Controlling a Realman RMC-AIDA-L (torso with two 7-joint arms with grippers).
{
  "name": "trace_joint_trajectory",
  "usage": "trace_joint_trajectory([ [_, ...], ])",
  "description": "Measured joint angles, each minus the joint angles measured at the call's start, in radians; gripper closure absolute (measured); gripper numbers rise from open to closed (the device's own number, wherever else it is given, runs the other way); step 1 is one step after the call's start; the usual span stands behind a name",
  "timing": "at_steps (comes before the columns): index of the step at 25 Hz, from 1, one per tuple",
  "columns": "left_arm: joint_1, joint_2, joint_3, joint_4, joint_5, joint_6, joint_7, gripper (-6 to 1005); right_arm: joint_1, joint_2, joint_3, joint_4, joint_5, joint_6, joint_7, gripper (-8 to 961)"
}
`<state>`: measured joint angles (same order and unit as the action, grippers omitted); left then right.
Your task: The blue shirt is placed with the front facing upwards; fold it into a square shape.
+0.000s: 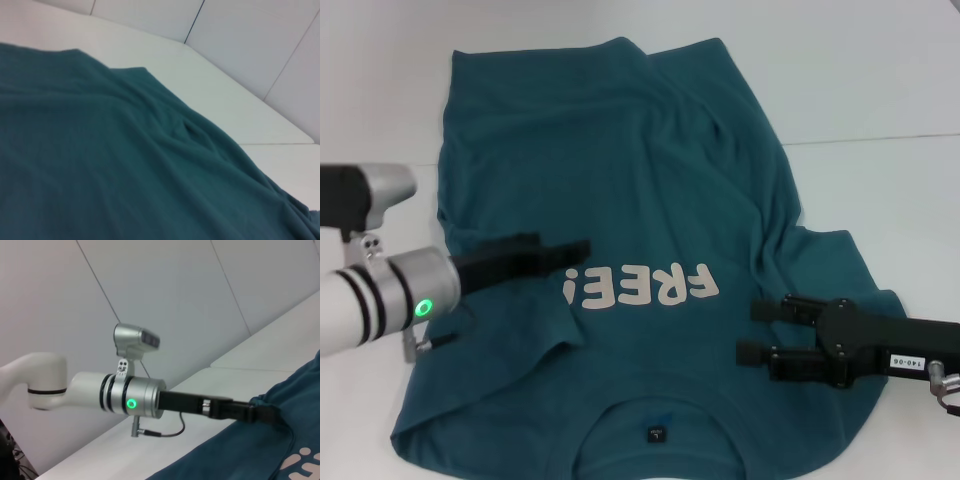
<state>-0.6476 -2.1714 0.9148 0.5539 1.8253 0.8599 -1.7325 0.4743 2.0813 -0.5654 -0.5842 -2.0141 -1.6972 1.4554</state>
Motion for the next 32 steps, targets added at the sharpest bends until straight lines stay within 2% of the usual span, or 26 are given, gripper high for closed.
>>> trace_joint_trajectory([
  [3, -0.026, -0.001, 0.001, -0.013, -0.011, -0.007, 0.015, 79, -0.003, 0.000, -0.001, 0.001, 0.000, 0.000, -0.002, 68],
  [7, -0.016, 0.000, -0.001, -0.008, -0.053, 0.042, 0.023, 80, -0.006, 0.000, 0.001, 0.002, 0.000, 0.001, -0.012, 68],
  [11, 0.047, 0.003, -0.028, 0.036, -0.095, 0.184, 0.048, 80, -0.007, 0.001, 0.002, 0.003, 0.000, 0.007, -0.015, 68],
  [12, 0.047, 0.003, -0.028, 0.036, -0.095, 0.184, 0.048, 80, -0.006, 0.001, 0.002, 0.003, 0.000, 0.008, -0.015, 68],
  [13, 0.095, 0.004, -0.042, 0.073, -0.101, 0.268, 0.060, 80, -0.006, 0.001, 0.002, 0.003, 0.000, 0.010, -0.015, 68],
  [14, 0.108, 0.005, -0.045, 0.081, -0.099, 0.292, 0.063, 80, -0.006, 0.001, 0.002, 0.003, 0.000, 0.012, -0.015, 68],
  [19, 0.192, 0.008, -0.068, 0.163, -0.041, 0.481, 0.087, 80, -0.023, -0.013, 0.014, -0.003, 0.000, 0.017, -0.011, 69],
  [23, 0.225, 0.009, -0.116, 0.205, 0.027, 0.612, 0.097, 79, -0.044, -0.045, 0.046, -0.011, -0.001, 0.018, 0.011, 69],
  [26, 0.228, 0.008, -0.143, 0.211, 0.058, 0.670, 0.106, 79, -0.051, -0.084, 0.069, -0.013, -0.003, 0.029, 0.070, 69],
  [29, 0.232, 0.008, -0.150, 0.211, 0.064, 0.697, 0.111, 79, -0.051, -0.123, 0.071, -0.023, -0.012, 0.094, 0.178, 69],
  [32, 0.233, 0.009, -0.150, 0.211, 0.064, 0.697, 0.119, 80, -0.049, -0.135, 0.066, -0.067, -0.041, 0.187, 0.308, 69],
])
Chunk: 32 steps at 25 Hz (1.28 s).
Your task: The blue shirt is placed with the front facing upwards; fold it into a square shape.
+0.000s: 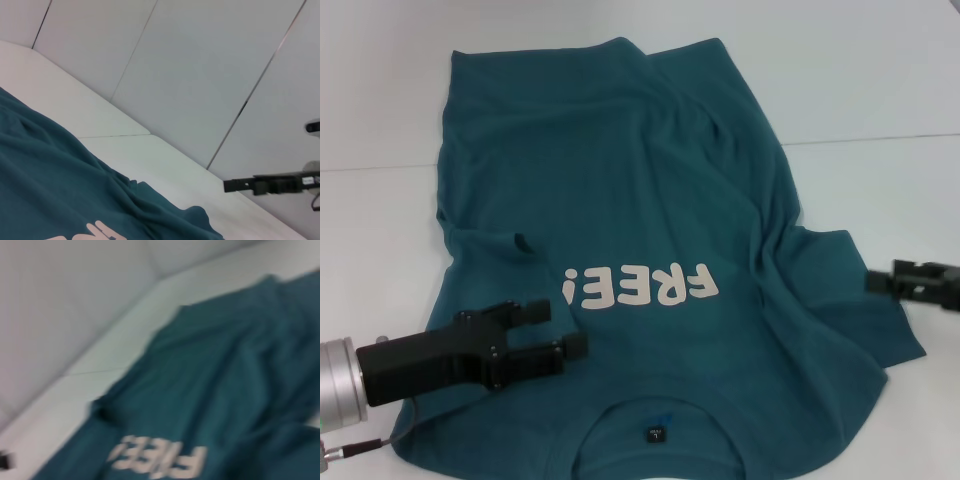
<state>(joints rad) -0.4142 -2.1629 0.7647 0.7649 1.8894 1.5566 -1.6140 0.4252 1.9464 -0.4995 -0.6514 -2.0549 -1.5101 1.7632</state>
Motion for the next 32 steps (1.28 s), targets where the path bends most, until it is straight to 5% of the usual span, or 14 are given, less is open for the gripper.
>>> trace_joint_trajectory([
  [11, -0.015, 0.002, 0.004, -0.005, 0.059, -0.008, 0.005, 79, 0.073, 0.000, -0.004, -0.062, -0.198, 0.157, 0.381, 70],
  [20, -0.017, 0.003, 0.008, -0.003, 0.091, 0.000, 0.005, 80, 0.085, 0.015, -0.016, -0.048, -0.254, 0.179, 0.421, 71],
  [32, -0.041, 0.005, 0.022, -0.005, 0.134, 0.046, 0.059, 79, 0.071, 0.008, -0.019, -0.020, -0.258, 0.198, 0.439, 71],
])
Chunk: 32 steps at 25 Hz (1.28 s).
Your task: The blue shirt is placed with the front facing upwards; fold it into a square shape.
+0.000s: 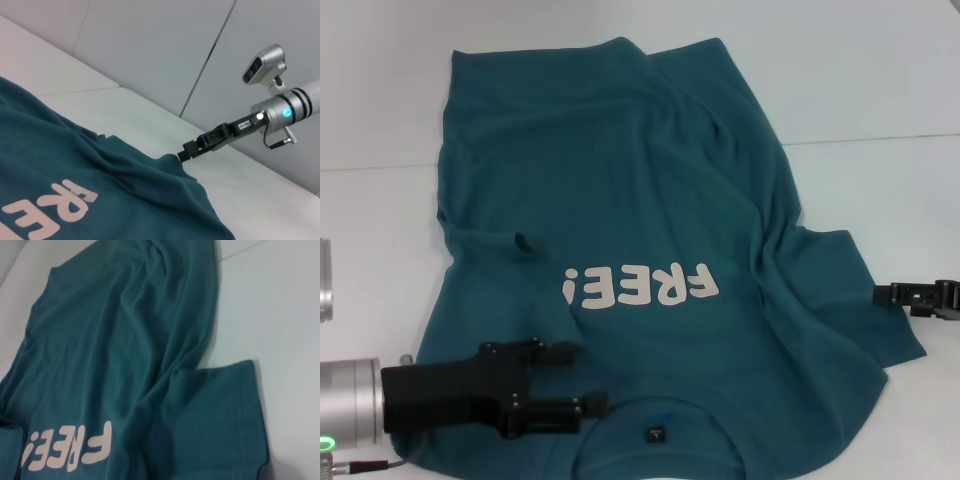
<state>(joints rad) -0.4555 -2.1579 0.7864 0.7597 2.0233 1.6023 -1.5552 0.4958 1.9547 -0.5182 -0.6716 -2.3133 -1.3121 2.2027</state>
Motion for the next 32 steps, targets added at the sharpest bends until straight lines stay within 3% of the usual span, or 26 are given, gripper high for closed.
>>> trace_joint_trajectory([
  [23, -0.014, 0.000, -0.001, -0.010, 0.000, -0.013, -0.004, 79, 0.042, 0.037, -0.072, 0.024, -0.009, 0.101, -0.026, 69],
  [32, -0.007, -0.003, -0.002, -0.011, 0.000, -0.013, -0.005, 79, 0.032, 0.043, -0.074, 0.014, -0.006, 0.094, -0.038, 306],
])
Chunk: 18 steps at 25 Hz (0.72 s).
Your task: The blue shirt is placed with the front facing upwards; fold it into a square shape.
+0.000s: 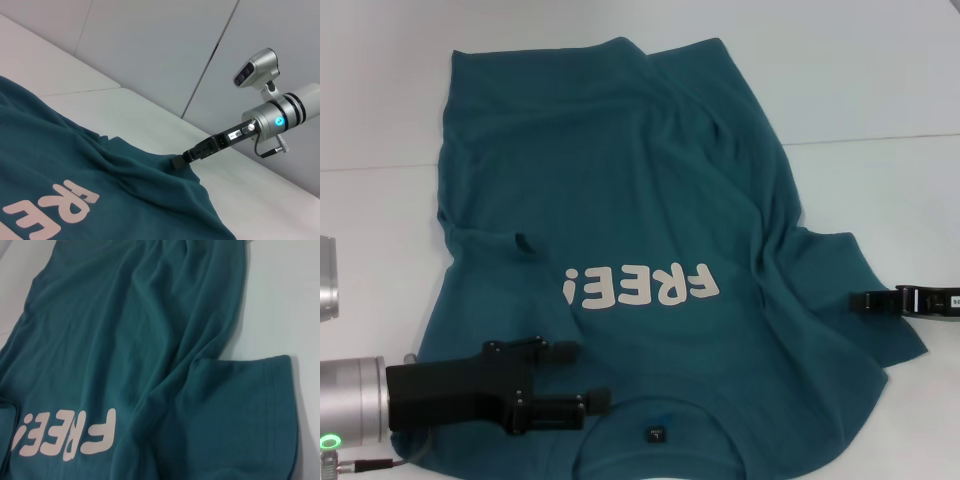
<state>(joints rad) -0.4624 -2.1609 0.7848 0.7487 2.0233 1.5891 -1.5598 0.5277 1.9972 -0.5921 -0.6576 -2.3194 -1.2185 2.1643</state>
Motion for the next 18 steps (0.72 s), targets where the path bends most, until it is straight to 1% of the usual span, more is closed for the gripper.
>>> trace_joint_trajectory([
  [7, 0.001, -0.001, -0.005, -0.001, -0.002, 0.000, 0.000, 79, -0.009, 0.000, 0.024, -0.001, 0.008, 0.003, -0.020, 470],
  [10, 0.001, -0.001, -0.006, -0.002, -0.007, 0.000, 0.000, 80, -0.020, -0.001, 0.039, -0.003, 0.029, 0.006, -0.037, 689],
  [15, -0.003, -0.002, -0.007, -0.014, -0.010, 0.000, 0.002, 80, -0.053, -0.012, 0.073, -0.004, 0.087, 0.003, -0.078, 917],
  [18, -0.006, -0.002, -0.008, -0.024, -0.013, -0.001, 0.002, 80, -0.071, -0.021, 0.079, -0.011, 0.109, 0.000, -0.081, 927],
])
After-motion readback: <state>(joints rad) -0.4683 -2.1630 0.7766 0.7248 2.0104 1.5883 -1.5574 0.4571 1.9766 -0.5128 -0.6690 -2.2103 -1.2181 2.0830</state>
